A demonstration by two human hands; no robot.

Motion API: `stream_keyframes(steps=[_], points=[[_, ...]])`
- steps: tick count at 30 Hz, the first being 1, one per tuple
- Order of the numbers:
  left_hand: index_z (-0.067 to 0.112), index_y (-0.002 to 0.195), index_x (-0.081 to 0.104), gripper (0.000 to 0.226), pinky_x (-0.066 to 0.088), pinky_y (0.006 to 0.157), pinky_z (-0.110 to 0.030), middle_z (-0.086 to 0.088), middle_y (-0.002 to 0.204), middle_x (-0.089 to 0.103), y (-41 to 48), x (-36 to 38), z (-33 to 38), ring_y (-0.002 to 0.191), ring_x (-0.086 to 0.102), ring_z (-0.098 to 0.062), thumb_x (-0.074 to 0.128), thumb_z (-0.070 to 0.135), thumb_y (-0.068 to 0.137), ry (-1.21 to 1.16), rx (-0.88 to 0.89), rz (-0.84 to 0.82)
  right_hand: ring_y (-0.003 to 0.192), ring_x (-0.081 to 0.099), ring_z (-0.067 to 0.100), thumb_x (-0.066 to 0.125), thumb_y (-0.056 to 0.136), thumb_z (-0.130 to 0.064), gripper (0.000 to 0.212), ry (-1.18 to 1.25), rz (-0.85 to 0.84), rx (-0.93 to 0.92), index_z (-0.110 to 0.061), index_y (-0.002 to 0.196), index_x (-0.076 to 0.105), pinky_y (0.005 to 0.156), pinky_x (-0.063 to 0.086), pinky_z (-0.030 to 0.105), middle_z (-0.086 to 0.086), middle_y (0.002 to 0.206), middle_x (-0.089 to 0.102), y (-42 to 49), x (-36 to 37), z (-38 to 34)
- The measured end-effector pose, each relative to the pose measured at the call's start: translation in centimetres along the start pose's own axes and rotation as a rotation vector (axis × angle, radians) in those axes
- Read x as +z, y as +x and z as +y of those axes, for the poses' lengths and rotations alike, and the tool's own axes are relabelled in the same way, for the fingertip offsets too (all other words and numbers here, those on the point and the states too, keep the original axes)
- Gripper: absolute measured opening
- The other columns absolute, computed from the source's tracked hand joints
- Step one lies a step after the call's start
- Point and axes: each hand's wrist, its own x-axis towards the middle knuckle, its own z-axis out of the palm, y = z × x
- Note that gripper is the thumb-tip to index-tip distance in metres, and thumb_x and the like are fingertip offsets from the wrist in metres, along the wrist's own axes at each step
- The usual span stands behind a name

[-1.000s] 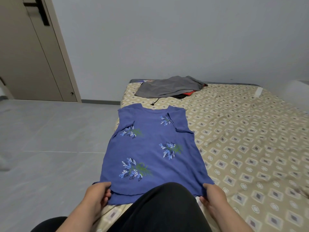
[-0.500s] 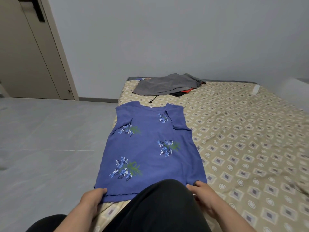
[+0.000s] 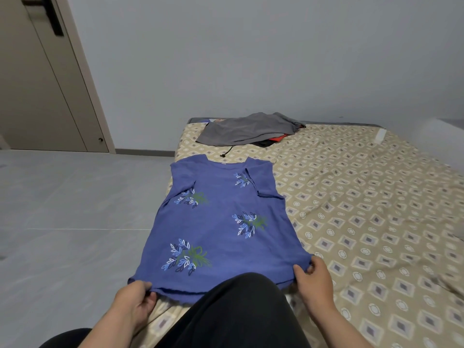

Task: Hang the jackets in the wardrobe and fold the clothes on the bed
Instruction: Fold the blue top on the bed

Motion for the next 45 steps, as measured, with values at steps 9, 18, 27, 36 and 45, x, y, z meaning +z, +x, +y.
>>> stream_keyframes(steps=[9, 18, 27, 36, 45], points=[[0.014, 0.109, 0.048, 0.033, 0.047, 0.037, -0.022, -0.016, 0.081, 0.056, -3.7, 0.1, 0.2, 0.04, 0.05, -0.02, 0.034, -0.011, 0.091, 0.456, 0.09, -0.125, 0.046, 0.056, 0.017, 0.057, 0.089, 0.004, 0.014, 0.118, -0.129, 0.038, -0.008, 0.083, 0.061, 0.058, 0.049, 0.032, 0.015, 0.069, 0.06, -0.9, -0.6, -0.2], [0.01, 0.096, 0.064, 0.034, 0.045, 0.054, -0.028, -0.012, 0.063, 0.061, -5.3, -0.7, 1.3, 0.055, 0.056, -0.026, 0.043, -0.013, 0.085, 0.565, 0.283, -0.15, 0.057, 0.063, 0.022, 0.045, 0.083, 0.014, 0.047, 0.033, -0.3, 0.107, -0.021, 0.103, 0.068, 0.05, 0.051, 0.025, 0.007, 0.082, 0.071, -0.8, -0.8, 0.2], [0.01, 0.078, 0.064, 0.013, 0.049, 0.067, -0.034, -0.015, 0.077, 0.064, -3.3, -0.2, 0.6, 0.07, 0.058, -0.025, 0.059, 0.001, 0.086, 0.8, 0.311, -0.116, 0.073, 0.061, 0.032, 0.04, 0.086, 0.008, 0.038, 0.263, -0.236, 0.184, -0.007, 0.095, 0.073, 0.072, 0.053, 0.042, 0.014, 0.086, 0.066, -0.1, -1.2, 0.1], [0.028, 0.08, 0.073, 0.031, 0.049, 0.078, -0.029, 0.0, 0.09, 0.074, -3.2, -1.6, 0.8, 0.094, 0.068, -0.023, 0.06, 0.001, 0.074, 1.283, 0.711, -0.077, 0.073, 0.064, 0.014, 0.05, 0.081, 0.014, 0.046, -0.062, -0.226, -0.119, -0.026, 0.093, 0.069, 0.061, 0.047, 0.013, 0.003, 0.095, 0.071, 0.0, -0.8, -0.2], [0.015, 0.075, 0.078, 0.009, 0.042, 0.093, -0.05, -0.017, 0.118, 0.065, -6.4, -0.8, 7.6, 0.115, 0.055, -0.041, 0.079, 0.006, 0.074, 1.213, 1.291, 0.137, 0.092, 0.053, 0.029, 0.081, 0.08, -0.016, 0.004, -0.394, -0.006, -0.663, -0.019, 0.081, 0.08, 0.082, 0.035, 0.032, 0.002, 0.09, 0.058, 2.8, -4.3, -6.0]])
